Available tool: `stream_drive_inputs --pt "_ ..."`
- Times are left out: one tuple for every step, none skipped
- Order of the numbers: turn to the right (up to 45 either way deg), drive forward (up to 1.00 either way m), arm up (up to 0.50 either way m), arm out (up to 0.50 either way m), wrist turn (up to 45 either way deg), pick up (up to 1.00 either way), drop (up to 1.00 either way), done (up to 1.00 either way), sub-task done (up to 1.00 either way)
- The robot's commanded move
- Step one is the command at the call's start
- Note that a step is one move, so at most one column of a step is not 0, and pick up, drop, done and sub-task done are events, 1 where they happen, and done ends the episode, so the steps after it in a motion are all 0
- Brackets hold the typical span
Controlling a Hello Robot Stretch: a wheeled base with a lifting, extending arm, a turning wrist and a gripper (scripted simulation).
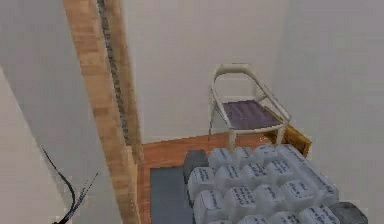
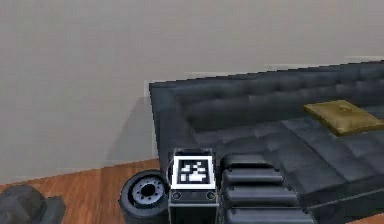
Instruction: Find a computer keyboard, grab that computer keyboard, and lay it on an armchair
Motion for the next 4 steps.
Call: stream_drive_inputs --pt "0.0 0.05 0.0 0.0 0.0 0.0 0.0 0.0 0.0" --pt "6.0 0.0 0.0 0.0 0.0 0.0 0.0 0.0 0.0" --pt "0.0 0.8 0.0 0.0 0.0 0.0 0.0 0.0 0.0" --pt "-45.0 0.0 0.0 0.0 0.0 0.0 0.0 0.0 0.0"
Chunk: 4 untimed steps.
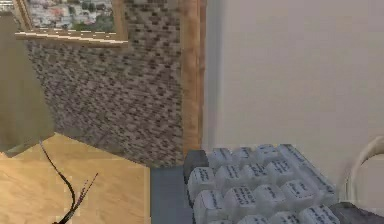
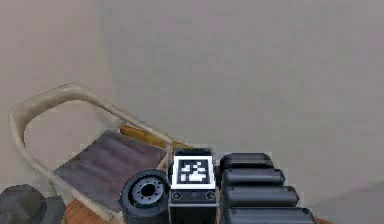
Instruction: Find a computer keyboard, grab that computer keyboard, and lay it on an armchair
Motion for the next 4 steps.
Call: stream_drive_inputs --pt "-27.0 0.0 0.0 0.0 0.0 0.0 0.0 0.0 0.0" --pt "0.0 0.5 0.0 0.0 0.0 0.0 0.0 0.0 0.0" --pt "-30.0 0.0 0.0 0.0 0.0 0.0 0.0 0.0 0.0" --pt "0.0 1.0 0.0 0.0 0.0 0.0 0.0 0.0 0.0"
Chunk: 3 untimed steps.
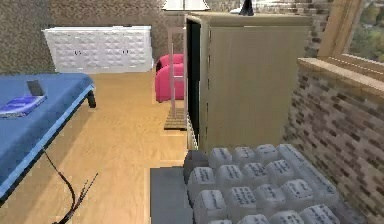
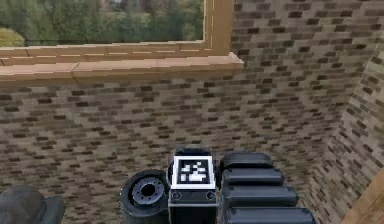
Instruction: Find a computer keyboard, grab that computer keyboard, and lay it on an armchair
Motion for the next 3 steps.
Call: stream_drive_inputs --pt "-6.0 0.0 0.0 0.0 0.0 0.0 0.0 0.0 0.0" --pt "0.0 0.2 0.0 0.0 0.0 0.0 0.0 0.0 0.0" --pt "-12.0 0.0 0.0 0.0 0.0 0.0 0.0 0.0 0.0"
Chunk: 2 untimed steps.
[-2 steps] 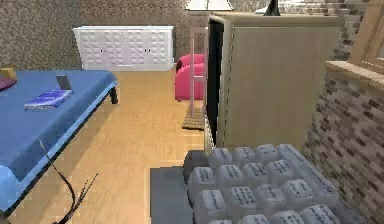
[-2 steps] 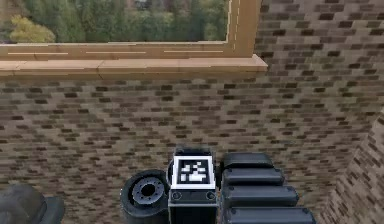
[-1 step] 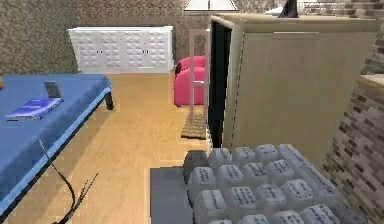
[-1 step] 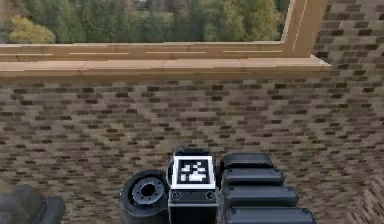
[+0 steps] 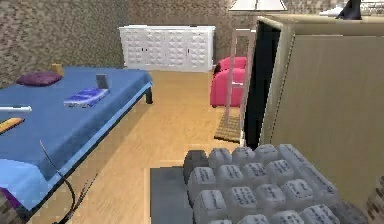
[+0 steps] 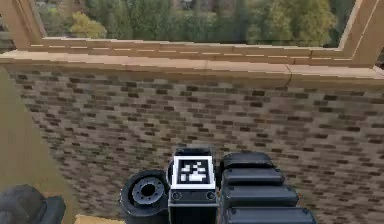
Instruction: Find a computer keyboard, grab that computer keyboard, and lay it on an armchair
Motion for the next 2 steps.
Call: stream_drive_inputs --pt "0.0 1.0 0.0 0.0 0.0 0.0 0.0 0.0 0.0" --pt "0.0 0.85 0.0 0.0 0.0 0.0 0.0 0.0 0.0"
